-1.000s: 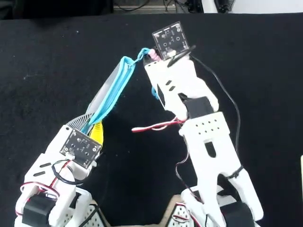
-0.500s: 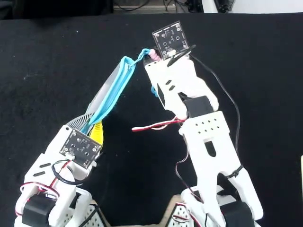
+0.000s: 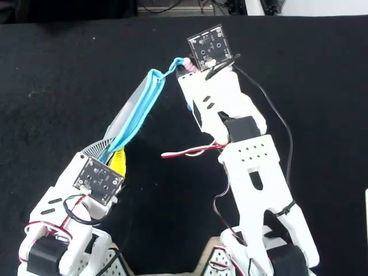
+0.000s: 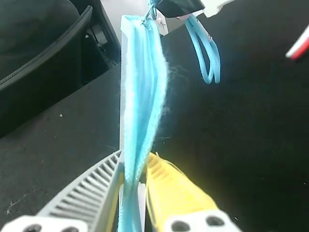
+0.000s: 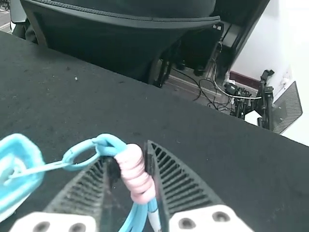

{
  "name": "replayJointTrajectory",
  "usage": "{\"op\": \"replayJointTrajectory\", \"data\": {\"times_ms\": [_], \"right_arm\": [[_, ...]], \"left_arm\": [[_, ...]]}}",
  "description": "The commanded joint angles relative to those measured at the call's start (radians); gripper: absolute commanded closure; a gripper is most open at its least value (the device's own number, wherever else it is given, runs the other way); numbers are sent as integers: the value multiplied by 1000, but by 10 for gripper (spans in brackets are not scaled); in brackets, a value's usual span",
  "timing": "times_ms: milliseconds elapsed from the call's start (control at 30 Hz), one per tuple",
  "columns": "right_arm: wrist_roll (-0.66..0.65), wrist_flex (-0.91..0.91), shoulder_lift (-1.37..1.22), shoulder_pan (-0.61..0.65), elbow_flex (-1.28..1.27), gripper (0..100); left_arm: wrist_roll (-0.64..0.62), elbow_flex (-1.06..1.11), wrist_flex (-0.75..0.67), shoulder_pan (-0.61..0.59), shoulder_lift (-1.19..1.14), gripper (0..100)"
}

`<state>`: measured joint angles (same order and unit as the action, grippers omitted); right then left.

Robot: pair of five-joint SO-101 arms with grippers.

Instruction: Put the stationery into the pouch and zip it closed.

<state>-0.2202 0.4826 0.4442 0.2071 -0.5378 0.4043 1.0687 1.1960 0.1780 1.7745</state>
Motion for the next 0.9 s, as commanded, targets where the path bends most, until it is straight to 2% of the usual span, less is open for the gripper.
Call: {"op": "replayJointTrajectory", "data": {"times_ms": [0, 200, 333, 400, 633, 733, 867], "right_arm": [[9, -3, -1, -130, 62, 988], [5, 127, 54, -64, 74, 974], [5, 276, 153, 6, 74, 858], [5, 334, 213, 43, 74, 832], [3, 480, 476, 147, 73, 832], [3, 525, 561, 147, 65, 832], [8, 554, 587, 25, -18, 834]], "left_arm": [[2, -42, 35, -7, 8, 971], [2, -42, 34, -7, 8, 971], [-2, -42, 29, -7, 8, 971], [-2, -42, 28, -7, 8, 971], [-2, -42, 28, -13, 8, 971], [-2, -44, 28, -18, 8, 971], [-3, -67, 5, -35, 8, 971]]}}
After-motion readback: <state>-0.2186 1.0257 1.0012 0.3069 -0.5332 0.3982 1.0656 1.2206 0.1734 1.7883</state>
